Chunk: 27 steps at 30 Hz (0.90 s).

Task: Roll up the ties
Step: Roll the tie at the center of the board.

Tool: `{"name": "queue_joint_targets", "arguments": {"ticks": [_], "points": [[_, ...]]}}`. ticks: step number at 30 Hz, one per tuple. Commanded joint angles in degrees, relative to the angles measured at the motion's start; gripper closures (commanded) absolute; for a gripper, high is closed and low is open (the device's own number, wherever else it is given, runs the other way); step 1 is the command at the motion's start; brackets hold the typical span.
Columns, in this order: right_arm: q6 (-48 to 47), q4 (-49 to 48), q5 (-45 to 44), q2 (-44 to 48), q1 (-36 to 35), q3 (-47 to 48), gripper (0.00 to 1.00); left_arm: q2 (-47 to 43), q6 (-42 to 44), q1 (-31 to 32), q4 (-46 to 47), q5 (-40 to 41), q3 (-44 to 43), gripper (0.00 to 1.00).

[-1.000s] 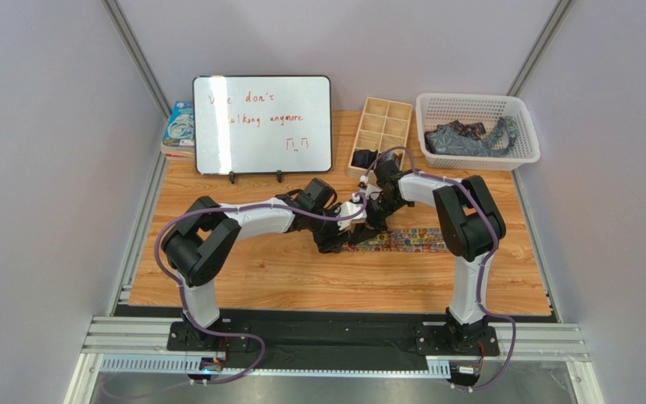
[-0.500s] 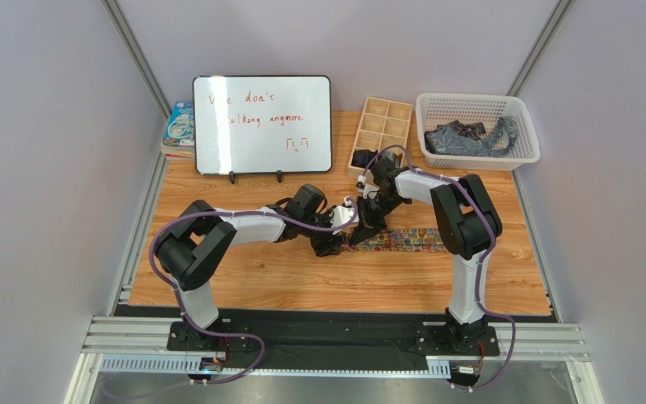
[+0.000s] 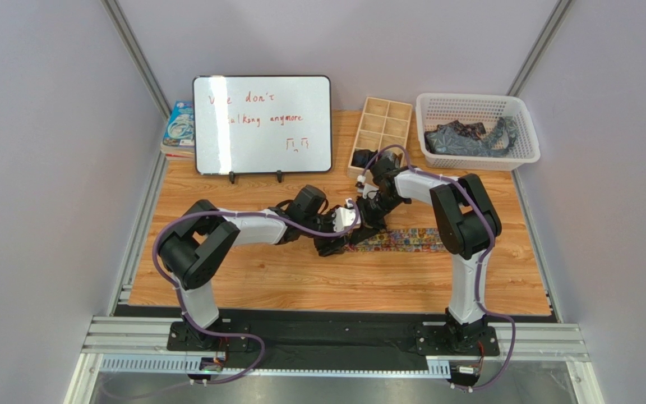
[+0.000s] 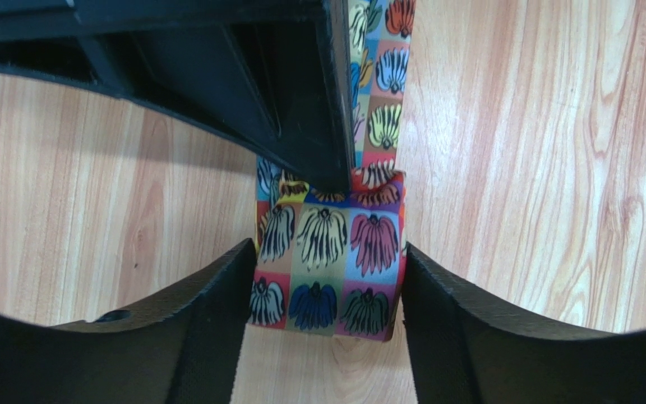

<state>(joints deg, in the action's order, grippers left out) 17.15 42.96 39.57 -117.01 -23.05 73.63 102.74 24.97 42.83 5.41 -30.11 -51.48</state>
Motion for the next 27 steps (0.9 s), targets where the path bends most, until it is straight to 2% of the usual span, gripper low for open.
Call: {"name": "queue_joint_targets", "arguments": {"ticks": [1, 6, 7, 9, 10, 13, 16, 18, 24, 27], "points": [[-1.5, -3.8, -5.2, -1.5, -0.9, 0.2, 1.0, 0.6, 0.9, 0.5, 4.0, -1.1, -0.8, 0.29], [-2.0, -3.4, -5.7, -1.7, -0.9, 0.5, 1.0, 0.9, 2.7, 0.5, 3.6, -2.9, -0.5, 0.34], [-2.0, -3.3, -5.6, -1.7, -0.9, 0.6, 1.0, 1.1, 3.2, 0.5, 3.0, -2.9, -0.7, 0.42], [-1.9, -3.2, -5.6, -1.3, -0.9, 1.2, 1.0, 1.1, 3.8, 0.5, 0.7, -3.0, -1.3, 0.52], [-1.6, -3.3, -4.9, -0.9, -0.8, 1.3, 1.0, 1.0, 4.2, 0.5, 0.0, -2.9, -1.3, 0.61], [-0.4, -3.6, -2.9, 2.0, -0.2, 1.5, 1.0, 0.8, 4.4, 0.5, -2.8, -1.4, -1.8, 0.74], [1.7, -3.6, -0.1, 5.3, 1.1, 1.5, 0.96, 1.2, 5.0, 0.5, -5.1, -0.1, -2.2, 0.78], [2.8, -3.5, 1.1, 7.2, 2.2, 1.3, 0.89, 1.4, 5.4, 0.5, -7.3, 1.0, -2.6, 0.78], [3.7, -2.8, 4.4, 9.6, 3.3, -0.3, 0.76, 2.4, 5.7, 0.5, -9.7, 2.8, -3.7, 0.79], [4.1, -3.6, 6.1, 10.0, 3.4, -1.6, 0.74, 3.0, 5.7, 0.4, -10.6, 3.3, -4.6, 0.78]]}}
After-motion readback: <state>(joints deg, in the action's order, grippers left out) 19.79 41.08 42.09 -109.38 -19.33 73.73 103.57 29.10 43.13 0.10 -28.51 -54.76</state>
